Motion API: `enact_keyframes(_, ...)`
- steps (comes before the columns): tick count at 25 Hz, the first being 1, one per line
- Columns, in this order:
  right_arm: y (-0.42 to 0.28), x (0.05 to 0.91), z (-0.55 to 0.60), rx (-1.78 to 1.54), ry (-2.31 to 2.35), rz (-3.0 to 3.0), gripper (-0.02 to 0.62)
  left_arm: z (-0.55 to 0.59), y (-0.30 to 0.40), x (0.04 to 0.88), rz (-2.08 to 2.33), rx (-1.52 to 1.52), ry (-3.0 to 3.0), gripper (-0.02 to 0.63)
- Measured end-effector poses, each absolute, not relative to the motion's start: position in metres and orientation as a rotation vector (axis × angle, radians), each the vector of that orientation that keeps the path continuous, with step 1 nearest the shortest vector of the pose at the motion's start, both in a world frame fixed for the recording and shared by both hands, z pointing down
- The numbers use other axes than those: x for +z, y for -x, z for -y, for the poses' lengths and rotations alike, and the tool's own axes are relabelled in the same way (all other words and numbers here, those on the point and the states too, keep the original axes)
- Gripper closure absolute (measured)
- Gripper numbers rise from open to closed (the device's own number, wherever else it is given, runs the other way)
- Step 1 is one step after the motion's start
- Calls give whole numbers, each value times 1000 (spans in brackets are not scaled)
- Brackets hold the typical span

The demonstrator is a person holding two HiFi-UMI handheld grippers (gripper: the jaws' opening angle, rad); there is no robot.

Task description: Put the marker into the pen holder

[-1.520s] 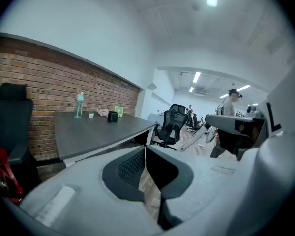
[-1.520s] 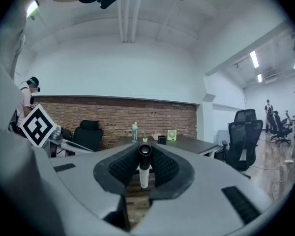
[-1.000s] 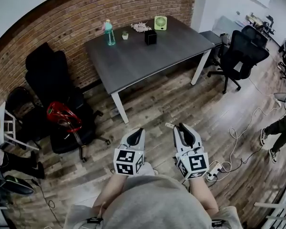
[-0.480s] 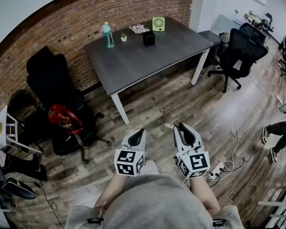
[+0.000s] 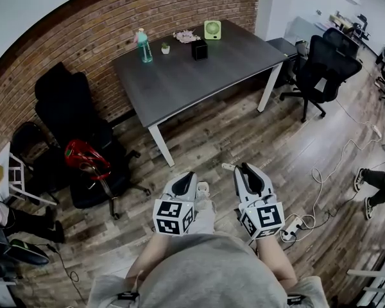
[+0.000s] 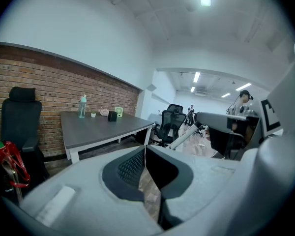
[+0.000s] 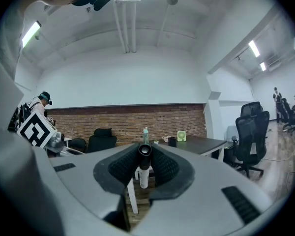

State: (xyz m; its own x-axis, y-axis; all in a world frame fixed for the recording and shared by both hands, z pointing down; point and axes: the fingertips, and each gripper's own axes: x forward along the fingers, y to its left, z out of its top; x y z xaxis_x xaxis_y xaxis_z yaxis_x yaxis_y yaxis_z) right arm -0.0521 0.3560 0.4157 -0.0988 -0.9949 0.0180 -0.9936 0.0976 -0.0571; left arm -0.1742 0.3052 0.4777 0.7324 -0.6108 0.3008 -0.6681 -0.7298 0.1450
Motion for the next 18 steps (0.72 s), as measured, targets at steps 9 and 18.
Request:
enact_keyframes(9,41,421,-325,-97,2090,-2322,520,-274,161,484,1013,339,-2678,586)
enact_keyframes(18,16,427,-258,-100,2111,-2324,522,-210,137,496,1006,345,-2663,586)
